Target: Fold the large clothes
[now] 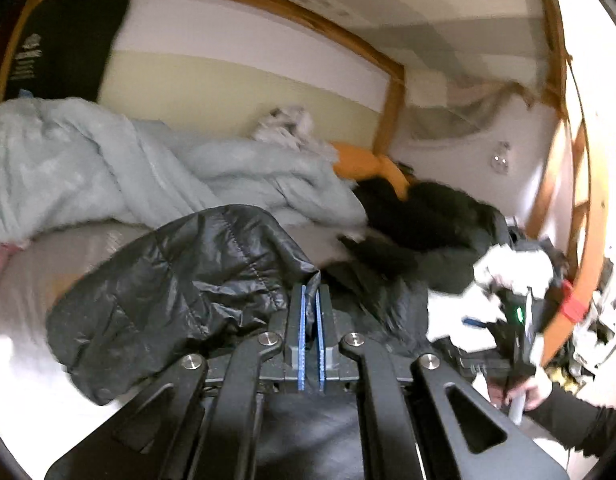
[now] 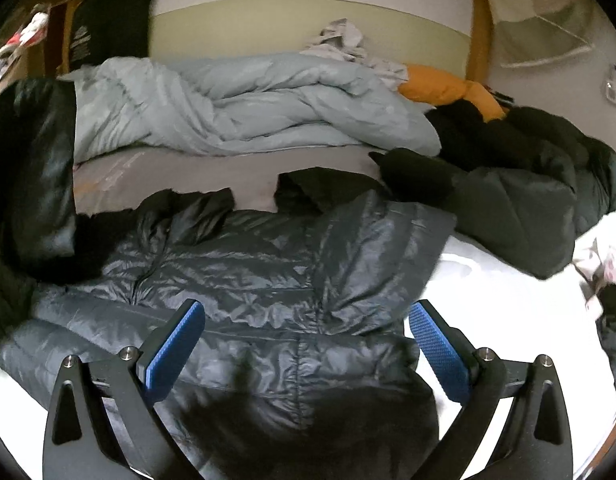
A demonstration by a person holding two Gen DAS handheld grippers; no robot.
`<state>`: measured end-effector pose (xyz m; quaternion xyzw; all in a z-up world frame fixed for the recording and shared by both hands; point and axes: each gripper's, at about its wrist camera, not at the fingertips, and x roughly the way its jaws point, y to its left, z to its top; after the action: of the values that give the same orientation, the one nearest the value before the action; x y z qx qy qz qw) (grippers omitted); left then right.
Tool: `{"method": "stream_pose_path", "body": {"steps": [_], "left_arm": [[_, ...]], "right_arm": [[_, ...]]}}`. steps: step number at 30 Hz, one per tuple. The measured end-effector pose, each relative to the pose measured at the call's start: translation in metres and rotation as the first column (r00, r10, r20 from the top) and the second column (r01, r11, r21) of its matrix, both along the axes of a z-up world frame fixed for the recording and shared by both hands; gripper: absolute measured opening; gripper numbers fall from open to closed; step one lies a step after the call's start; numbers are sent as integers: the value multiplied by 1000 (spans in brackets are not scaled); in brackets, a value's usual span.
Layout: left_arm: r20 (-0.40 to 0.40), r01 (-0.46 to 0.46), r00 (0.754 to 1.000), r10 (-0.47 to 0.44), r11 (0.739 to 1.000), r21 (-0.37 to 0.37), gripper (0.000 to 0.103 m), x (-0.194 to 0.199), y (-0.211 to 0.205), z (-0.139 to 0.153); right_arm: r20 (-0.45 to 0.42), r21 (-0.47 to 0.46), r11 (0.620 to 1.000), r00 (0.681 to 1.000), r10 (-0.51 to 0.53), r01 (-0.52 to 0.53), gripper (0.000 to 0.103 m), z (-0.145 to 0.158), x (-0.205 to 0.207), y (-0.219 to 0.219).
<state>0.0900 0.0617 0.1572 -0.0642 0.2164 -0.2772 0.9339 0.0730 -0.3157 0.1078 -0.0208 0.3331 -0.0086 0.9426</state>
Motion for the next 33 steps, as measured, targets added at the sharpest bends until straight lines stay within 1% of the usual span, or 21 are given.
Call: {"method": "stream_pose_path", "body": {"steps": [3,5,7,9,12,13,14,16,18,21,23,26,29,32,33], "left_arm": [[-39,3,999,0,997,78,4,-12,-26,-33],[-110,0,994,13,993,118,4,-16,-34,-61],[-180,-16,983,44,988,151,4,-17,-35,-84],[-245,-25,967,65,986,162,4,-15,-36,-107],[-296,-20,952,79,980,197,5,-15,-43,-128],[-300,-17,951,79,979,205,5,-15,-44,-129],[-288,-30,953,91,977,213,10,-17,-44,-126],[-250,-40,964,91,979,199,22,-24,-41,-116],[-196,-77,974,115,979,189,42,-34,-38,-105],[-123,-141,979,163,975,173,51,-44,-27,-84],[-84,-184,976,200,969,163,58,-48,-17,-72],[-46,-262,962,271,955,142,66,-48,6,-56],[-35,-338,938,345,932,130,68,-42,32,-48],[-17,-425,901,433,891,157,71,-30,54,-48],[-24,-440,893,450,883,166,71,-24,61,-51]], "right_arm": [[-1,7,1000,1000,-5,5,103,2,-3,-5],[-7,1,1000,1000,-2,2,103,2,-5,-6],[-13,-3,1000,1000,2,-2,103,2,-6,-7],[-22,-11,1000,1000,5,-6,103,0,-7,-7],[-31,-20,1000,1000,3,-4,103,-2,-8,-9],[-33,-19,1000,999,3,-4,103,-2,-8,-9],[-34,-16,1000,999,5,-5,103,-2,-8,-9],[-29,-16,1000,1000,3,-3,103,-1,-8,-9],[-23,-19,1000,1000,7,-8,103,-1,-9,-7],[-19,-42,999,1000,14,-15,103,-2,-8,1],[-25,-62,998,999,26,-27,103,-6,-7,7],[-31,-92,995,999,32,-35,103,-11,-6,15],[-19,-106,993,999,43,-45,103,-12,-8,21],[12,-116,992,998,56,-54,103,-10,-12,26],[23,-120,991,998,60,-57,103,-9,-13,28]]}}
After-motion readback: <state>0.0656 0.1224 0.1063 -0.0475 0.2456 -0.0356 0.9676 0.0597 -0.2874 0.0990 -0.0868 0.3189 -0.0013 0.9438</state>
